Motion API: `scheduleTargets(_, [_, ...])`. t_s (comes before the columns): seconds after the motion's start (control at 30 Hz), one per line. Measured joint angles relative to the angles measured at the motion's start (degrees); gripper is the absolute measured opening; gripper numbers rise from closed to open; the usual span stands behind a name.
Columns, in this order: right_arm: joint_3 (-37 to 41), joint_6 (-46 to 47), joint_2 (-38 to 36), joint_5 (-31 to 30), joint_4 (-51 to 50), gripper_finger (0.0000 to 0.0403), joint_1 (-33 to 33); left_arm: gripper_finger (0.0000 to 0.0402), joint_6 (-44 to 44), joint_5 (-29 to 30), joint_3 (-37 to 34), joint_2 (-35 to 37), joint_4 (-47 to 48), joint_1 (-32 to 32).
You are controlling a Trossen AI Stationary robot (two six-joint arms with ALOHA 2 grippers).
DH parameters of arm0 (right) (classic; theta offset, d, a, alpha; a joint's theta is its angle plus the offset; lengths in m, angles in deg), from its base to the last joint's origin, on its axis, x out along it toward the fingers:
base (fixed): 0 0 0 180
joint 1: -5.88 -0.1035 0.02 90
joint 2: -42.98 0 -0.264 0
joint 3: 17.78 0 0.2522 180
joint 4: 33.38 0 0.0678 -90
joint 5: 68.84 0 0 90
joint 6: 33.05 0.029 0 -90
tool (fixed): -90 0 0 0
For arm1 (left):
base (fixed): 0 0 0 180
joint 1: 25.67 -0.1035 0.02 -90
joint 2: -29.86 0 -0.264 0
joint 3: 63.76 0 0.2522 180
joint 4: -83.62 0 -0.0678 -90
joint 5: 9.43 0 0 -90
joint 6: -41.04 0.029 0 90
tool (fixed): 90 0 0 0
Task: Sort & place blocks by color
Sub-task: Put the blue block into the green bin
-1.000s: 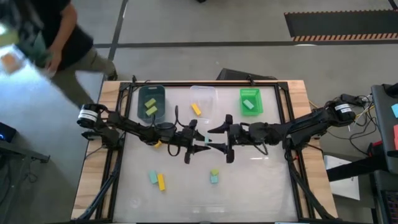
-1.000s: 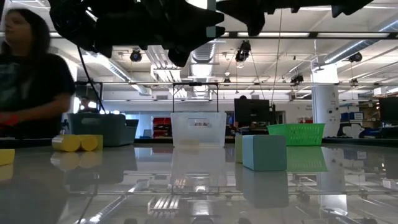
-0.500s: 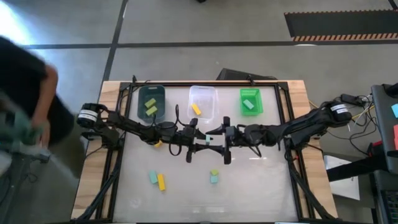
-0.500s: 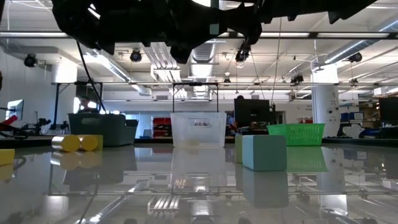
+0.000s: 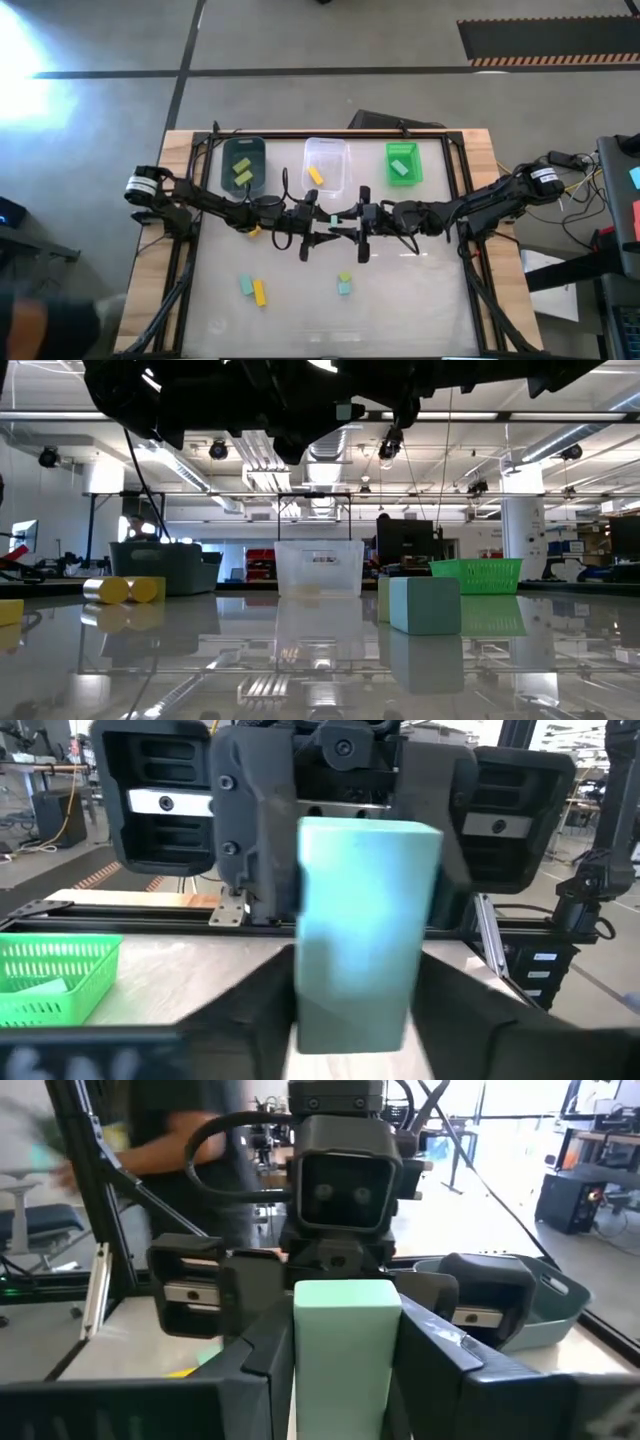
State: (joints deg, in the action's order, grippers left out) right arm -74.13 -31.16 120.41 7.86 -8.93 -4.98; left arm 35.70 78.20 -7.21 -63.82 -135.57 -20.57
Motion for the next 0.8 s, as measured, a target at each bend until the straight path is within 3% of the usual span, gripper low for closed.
scheduleTargets(0.17, [0.00,1.33,-0.92,-0.26,-1.49,0.0117,0.04,0.0244,1.89,-0.29,0.00,-0.01,-0.05,-0.01])
scheduleTargets(0.3, [-1.41,2.91,-4.26,-0.38,-10.09,0.0117,0.26,0.0265,2.89,-0.27,-0.04,0.28,-0.02,-0.29])
scheduleTargets(0.43, [-7.28,6.73,-8.20,-1.84,-32.23,0.0117,2.21,0.0267,2.75,-0.07,-0.82,1.47,-0.11,-0.69])
scheduleTargets(0.6, [-15.59,12.54,-8.40,-14.74,-65.89,0.0117,6.67,0.0269,2.70,0.99,-2.07,3.22,-0.05,-0.60])
scheduleTargets(0.7, [-19.11,16.31,-7.57,-18.61,-79.29,0.0117,11.57,0.0269,2.70,1.30,-2.00,3.91,-0.04,-0.65])
scheduleTargets(0.8, [-21.25,17.20,-6.56,-17.50,-86.42,0.0117,18.07,0.0269,2.75,1.35,-1.66,4.32,-0.14,-0.63])
